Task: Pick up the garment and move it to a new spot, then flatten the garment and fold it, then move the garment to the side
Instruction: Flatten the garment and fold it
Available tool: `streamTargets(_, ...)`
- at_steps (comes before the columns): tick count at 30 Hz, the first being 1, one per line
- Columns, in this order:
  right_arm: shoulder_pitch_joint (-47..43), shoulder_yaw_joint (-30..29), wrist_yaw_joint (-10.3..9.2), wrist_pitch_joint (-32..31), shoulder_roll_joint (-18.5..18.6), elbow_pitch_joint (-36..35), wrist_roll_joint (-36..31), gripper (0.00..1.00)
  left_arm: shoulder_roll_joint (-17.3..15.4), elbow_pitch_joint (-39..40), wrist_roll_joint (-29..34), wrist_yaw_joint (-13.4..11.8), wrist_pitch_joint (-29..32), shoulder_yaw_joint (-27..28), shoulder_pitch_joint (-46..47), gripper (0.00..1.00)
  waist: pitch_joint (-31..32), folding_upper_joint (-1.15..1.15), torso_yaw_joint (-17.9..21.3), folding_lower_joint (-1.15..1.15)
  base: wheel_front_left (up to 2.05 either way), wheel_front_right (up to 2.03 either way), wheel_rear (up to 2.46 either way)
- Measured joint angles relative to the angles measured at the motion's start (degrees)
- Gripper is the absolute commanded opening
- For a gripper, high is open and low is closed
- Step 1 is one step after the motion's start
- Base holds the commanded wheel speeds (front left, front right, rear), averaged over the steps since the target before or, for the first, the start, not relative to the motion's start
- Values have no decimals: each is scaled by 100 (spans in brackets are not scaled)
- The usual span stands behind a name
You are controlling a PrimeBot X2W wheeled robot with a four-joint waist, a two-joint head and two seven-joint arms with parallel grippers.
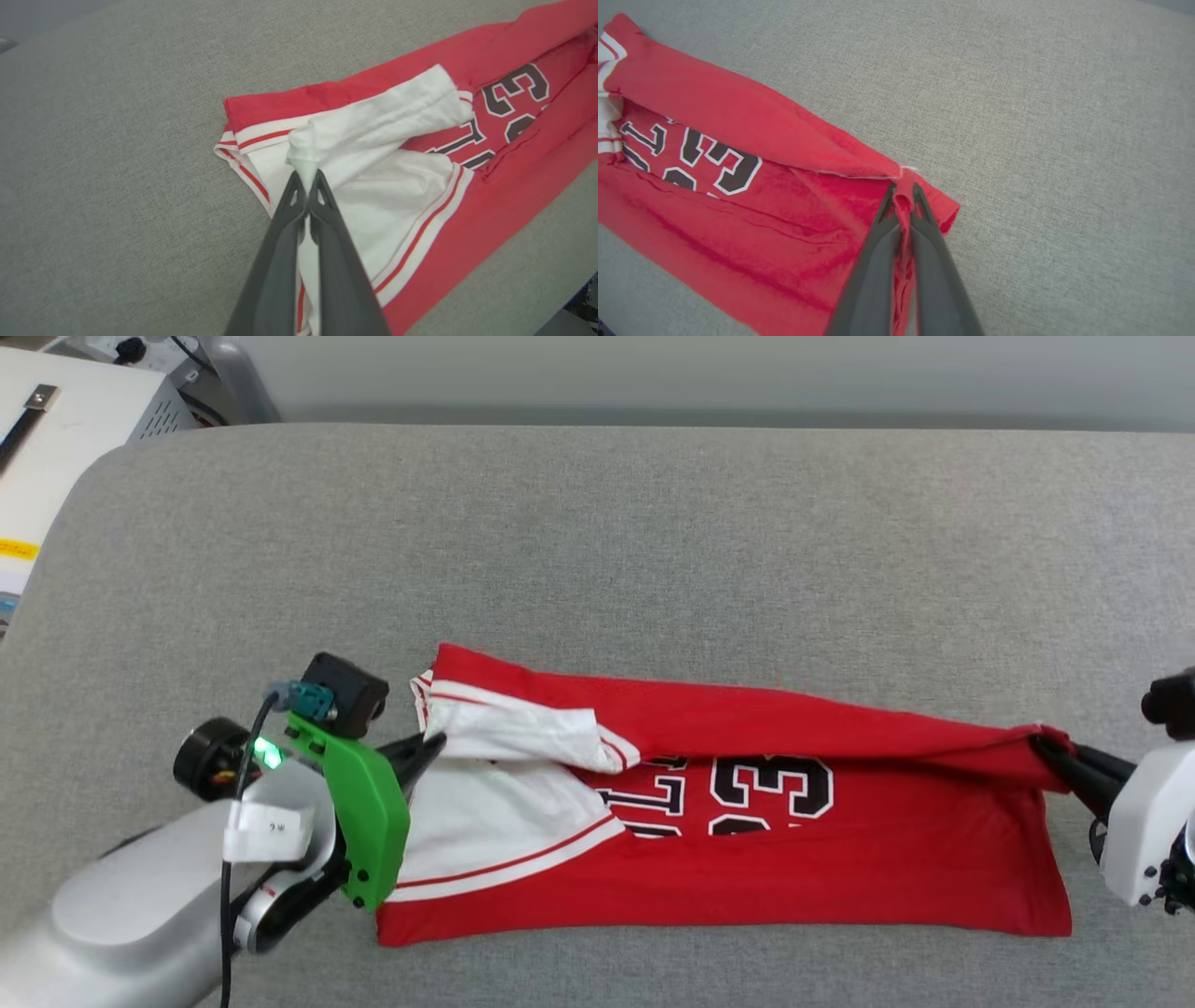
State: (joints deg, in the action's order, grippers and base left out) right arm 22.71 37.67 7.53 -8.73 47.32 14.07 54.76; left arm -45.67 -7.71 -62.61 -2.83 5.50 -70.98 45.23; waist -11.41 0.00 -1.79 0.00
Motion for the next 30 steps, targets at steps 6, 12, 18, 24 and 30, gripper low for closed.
streamTargets(6, -646, -100, 0, 144, -66, -116, 43, 0, -92, 56, -99, -124, -92, -90, -628, 0, 138, 0, 21, 0, 0, 0, 0)
streamTargets(12, -988, -164, 0, 144, -269, -34, 70, 0, -25, -127, -169, -146, -144, -104, -842, 0, 41, 0, 0, 0, 0, 0, 0)
streamTargets(18, -1112, -168, 0, 149, -392, 80, 100, 0, 214, -455, -209, -127, -283, -107, -933, 0, -28, 0, -32, 0, 0, 0, 0)
streamTargets(24, -1121, -310, 0, 283, -392, -33, 155, 100, 297, -680, -290, -320, -1025, 130, -1109, 100, 156, 0, 4, 0, 0, 0, 0)
streamTargets(30, -1342, -822, 0, 355, -166, -547, 374, 100, 259, -481, -18, -940, -1796, 463, -1291, 100, 423, 0, 17, 0, 0, 0, 0)
